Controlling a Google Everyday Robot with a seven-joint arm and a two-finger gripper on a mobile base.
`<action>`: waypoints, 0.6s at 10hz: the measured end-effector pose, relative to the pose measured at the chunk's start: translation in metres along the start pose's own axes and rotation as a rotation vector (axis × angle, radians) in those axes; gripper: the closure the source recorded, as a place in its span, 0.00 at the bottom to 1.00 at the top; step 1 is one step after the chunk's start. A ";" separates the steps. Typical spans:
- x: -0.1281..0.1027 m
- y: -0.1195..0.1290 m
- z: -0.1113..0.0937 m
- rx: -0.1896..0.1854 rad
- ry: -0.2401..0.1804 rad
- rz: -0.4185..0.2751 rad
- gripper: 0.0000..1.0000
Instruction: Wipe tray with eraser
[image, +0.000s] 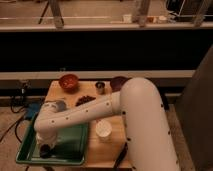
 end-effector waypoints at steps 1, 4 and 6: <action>0.008 -0.008 -0.002 -0.003 0.004 -0.026 1.00; 0.032 -0.020 -0.007 -0.010 0.028 -0.058 1.00; 0.050 -0.012 -0.013 -0.022 0.058 -0.041 1.00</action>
